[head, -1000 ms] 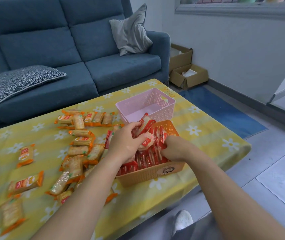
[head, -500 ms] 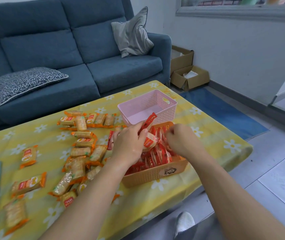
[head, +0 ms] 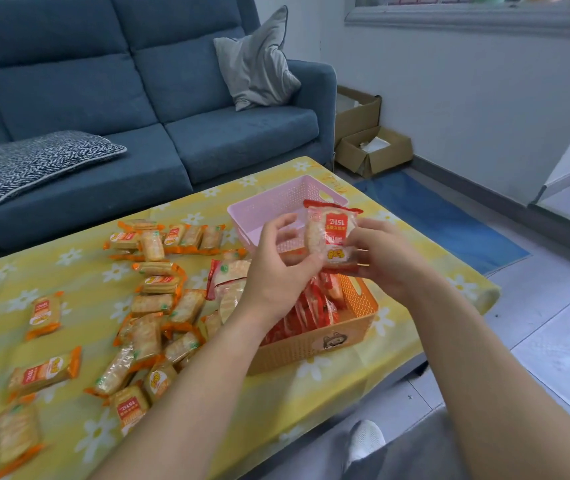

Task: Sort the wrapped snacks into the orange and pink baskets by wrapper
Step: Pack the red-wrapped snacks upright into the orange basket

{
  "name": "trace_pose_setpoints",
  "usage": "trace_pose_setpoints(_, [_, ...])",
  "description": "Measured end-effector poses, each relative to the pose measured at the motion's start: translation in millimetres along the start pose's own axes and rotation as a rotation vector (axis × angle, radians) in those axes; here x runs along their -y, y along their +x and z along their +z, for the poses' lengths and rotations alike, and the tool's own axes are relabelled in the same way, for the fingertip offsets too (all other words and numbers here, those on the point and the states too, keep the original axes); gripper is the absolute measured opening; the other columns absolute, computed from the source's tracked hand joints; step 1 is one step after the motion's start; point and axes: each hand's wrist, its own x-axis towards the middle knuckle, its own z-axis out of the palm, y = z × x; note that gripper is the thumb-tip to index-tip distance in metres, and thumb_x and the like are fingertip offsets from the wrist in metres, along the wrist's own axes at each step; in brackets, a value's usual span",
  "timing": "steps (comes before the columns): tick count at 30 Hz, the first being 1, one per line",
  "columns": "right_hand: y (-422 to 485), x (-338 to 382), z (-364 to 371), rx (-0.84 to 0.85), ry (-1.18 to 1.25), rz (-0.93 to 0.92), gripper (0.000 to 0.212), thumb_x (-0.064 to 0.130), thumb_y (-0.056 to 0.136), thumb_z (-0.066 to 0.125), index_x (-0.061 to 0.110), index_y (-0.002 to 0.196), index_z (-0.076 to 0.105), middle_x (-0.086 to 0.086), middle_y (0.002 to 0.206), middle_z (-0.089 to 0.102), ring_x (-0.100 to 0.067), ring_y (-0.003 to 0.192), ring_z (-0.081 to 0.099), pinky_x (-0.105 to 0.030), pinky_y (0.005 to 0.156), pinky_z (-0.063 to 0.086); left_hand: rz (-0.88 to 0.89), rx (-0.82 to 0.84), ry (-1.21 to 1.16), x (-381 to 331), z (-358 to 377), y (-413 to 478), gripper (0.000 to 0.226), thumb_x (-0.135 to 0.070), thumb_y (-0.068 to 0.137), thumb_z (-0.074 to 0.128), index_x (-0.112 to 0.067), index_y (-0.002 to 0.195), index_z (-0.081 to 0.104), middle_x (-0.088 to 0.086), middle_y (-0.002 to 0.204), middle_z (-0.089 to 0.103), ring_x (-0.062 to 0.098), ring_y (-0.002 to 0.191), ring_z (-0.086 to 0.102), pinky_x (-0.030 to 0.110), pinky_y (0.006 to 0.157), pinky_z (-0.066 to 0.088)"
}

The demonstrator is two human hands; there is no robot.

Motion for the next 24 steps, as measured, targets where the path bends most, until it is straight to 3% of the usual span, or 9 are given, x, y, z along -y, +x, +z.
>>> trace_pose_setpoints(2, [1, -3, 1, 0.035, -0.011, -0.021, 0.024, 0.0, 0.092, 0.053, 0.009, 0.109, 0.067, -0.013, 0.105, 0.072, -0.024, 0.091, 0.073, -0.039, 0.078, 0.062, -0.02, -0.027, 0.077, 0, 2, 4, 0.048, -0.03, 0.088, 0.077, -0.031, 0.129, 0.052, -0.013, 0.115, 0.065, 0.002, 0.1, 0.065, 0.024, 0.08, 0.057])
trace_pose_setpoints(5, [4, -4, 0, -0.267, -0.475, -0.21, 0.013, 0.02, 0.097, 0.058, 0.021, 0.107, 0.067, 0.002, 0.1, 0.067, -0.015, 0.09, 0.068, -0.036, 0.071, 0.06, 0.079, -0.109, 0.183, 2, 9, 6, 0.026, -0.023, 0.087, 0.078, -0.026, 0.107, 0.061, -0.015, 0.097, 0.067, -0.004, 0.087, 0.064, 0.015, 0.069, 0.054])
trace_pose_setpoints(6, [4, -2, 0, -0.306, -0.479, -0.218, 0.015, 0.028, 0.098, 0.056, 0.021, 0.106, 0.067, 0.001, 0.099, 0.067, -0.016, 0.086, 0.069, -0.04, 0.07, 0.062, 0.097, -0.124, 0.197, 2, 13, 5, 0.022, -0.025, 0.086, 0.078, -0.027, 0.1, 0.061, -0.015, 0.092, 0.067, -0.003, 0.082, 0.064, 0.015, 0.066, 0.052])
trace_pose_setpoints(10, [-5, 3, -3, -0.124, -0.335, -0.005, 0.048, 0.058, 0.098, 0.046, 0.016, 0.104, 0.069, -0.004, 0.095, 0.072, -0.022, 0.08, 0.075, -0.037, 0.063, 0.063, 0.098, -0.019, 0.337, 13, 30, -5, 0.026, -0.032, 0.082, 0.081, -0.031, 0.092, 0.057, -0.013, 0.09, 0.066, 0.004, 0.079, 0.063, 0.031, 0.069, 0.055])
trace_pose_setpoints(14, [-4, -9, -15, -0.153, -0.657, -0.043, 0.026, 0.036, 0.096, 0.063, 0.011, 0.098, 0.07, -0.007, 0.084, 0.074, -0.018, 0.066, 0.074, -0.04, 0.061, 0.064, 0.147, 0.19, 0.433, 20, 31, -16, 0.015, -0.033, 0.087, 0.074, -0.028, 0.1, 0.069, -0.015, 0.098, 0.067, 0.002, 0.089, 0.062, 0.033, 0.081, 0.054])
trace_pose_setpoints(18, [0, -21, -10, -0.27, -0.995, -0.137, 0.019, 0.03, 0.092, 0.062, 0.013, 0.097, 0.069, -0.006, 0.082, 0.071, -0.022, 0.069, 0.07, -0.039, 0.063, 0.062, 0.217, -0.079, 0.604, 16, -3, -22, 0.009, -0.025, 0.088, 0.065, -0.033, 0.092, 0.068, -0.017, 0.096, 0.065, 0.009, 0.093, 0.058, 0.033, 0.085, 0.048])
trace_pose_setpoints(20, [1, -29, 0, -0.254, -1.099, -0.159, 0.017, 0.026, 0.089, 0.062, 0.01, 0.087, 0.067, -0.006, 0.075, 0.068, -0.025, 0.069, 0.068, -0.036, 0.056, 0.057, 0.128, -0.171, 0.82, 18, -25, -22, 0.017, -0.029, 0.085, 0.064, -0.036, 0.1, 0.062, -0.012, 0.107, 0.061, 0.019, 0.104, 0.053, 0.038, 0.091, 0.044])
trace_pose_setpoints(22, [4, -40, 13, -0.206, -1.228, -0.143, 0.018, 0.022, 0.087, 0.063, 0.01, 0.076, 0.056, -0.006, 0.072, 0.061, -0.029, 0.072, 0.065, -0.031, 0.05, 0.046, -0.064, -0.12, 0.936, 19, -44, -24, 0.035, -0.035, 0.083, 0.062, -0.036, 0.119, 0.056, -0.006, 0.125, 0.054, 0.027, 0.117, 0.046, 0.042, 0.1, 0.04])
trace_pose_setpoints(24, [5, -48, 22, -0.178, -1.299, -0.11, 0.023, 0.019, 0.087, 0.065, 0.014, 0.074, 0.046, -0.01, 0.084, 0.064, -0.032, 0.082, 0.068, -0.032, 0.056, 0.046, -0.216, -0.012, 0.909, 17, -56, -28, 0.056, -0.037, 0.081, 0.064, -0.039, 0.134, 0.046, -0.005, 0.139, 0.046, 0.031, 0.126, 0.04, 0.043, 0.105, 0.037])
